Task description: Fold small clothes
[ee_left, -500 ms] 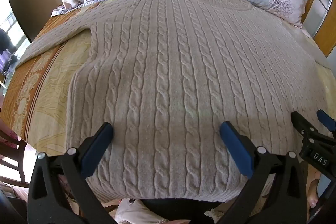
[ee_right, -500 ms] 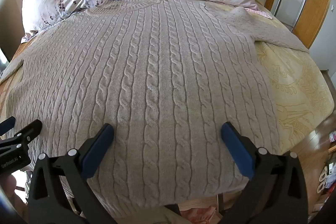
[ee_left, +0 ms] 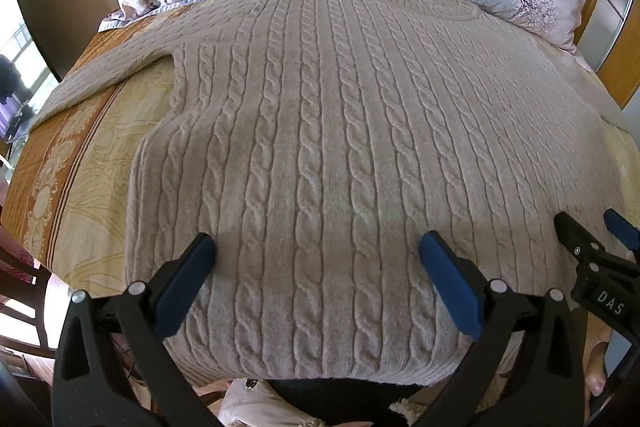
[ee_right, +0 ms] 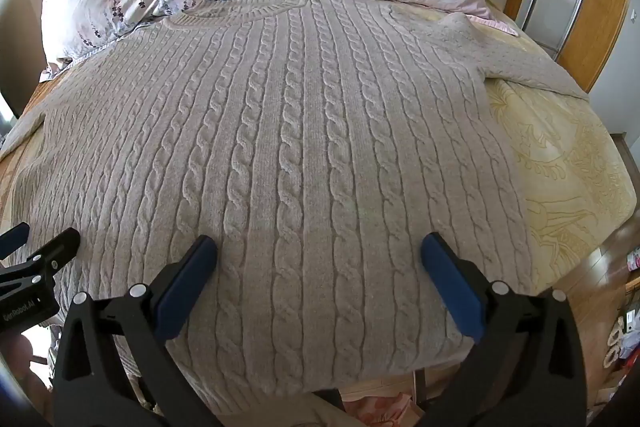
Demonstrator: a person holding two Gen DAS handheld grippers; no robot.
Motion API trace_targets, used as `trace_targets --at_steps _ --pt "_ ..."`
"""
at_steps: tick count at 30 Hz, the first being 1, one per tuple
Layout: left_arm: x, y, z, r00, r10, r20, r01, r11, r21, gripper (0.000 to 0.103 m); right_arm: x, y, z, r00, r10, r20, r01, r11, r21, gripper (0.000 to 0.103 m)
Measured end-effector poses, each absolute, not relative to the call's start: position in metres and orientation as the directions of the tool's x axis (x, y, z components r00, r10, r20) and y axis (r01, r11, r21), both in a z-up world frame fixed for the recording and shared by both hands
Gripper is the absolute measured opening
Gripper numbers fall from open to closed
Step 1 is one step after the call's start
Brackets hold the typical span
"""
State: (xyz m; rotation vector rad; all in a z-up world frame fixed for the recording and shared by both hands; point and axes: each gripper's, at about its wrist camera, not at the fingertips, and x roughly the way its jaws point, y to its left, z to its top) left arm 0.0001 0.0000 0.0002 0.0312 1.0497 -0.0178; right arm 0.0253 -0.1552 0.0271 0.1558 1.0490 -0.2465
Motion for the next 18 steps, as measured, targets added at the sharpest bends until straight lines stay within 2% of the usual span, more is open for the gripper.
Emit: trace_targets --at_steps 18 --pt "-0.0008 0.0015 0.0026 0.502 0.004 -0.865 0.026 0.999 0.019 0.101 0.0253 -0.1557 0.0273 0.474 -0.126 -0.872 0.275 0.961 0.010 0.102"
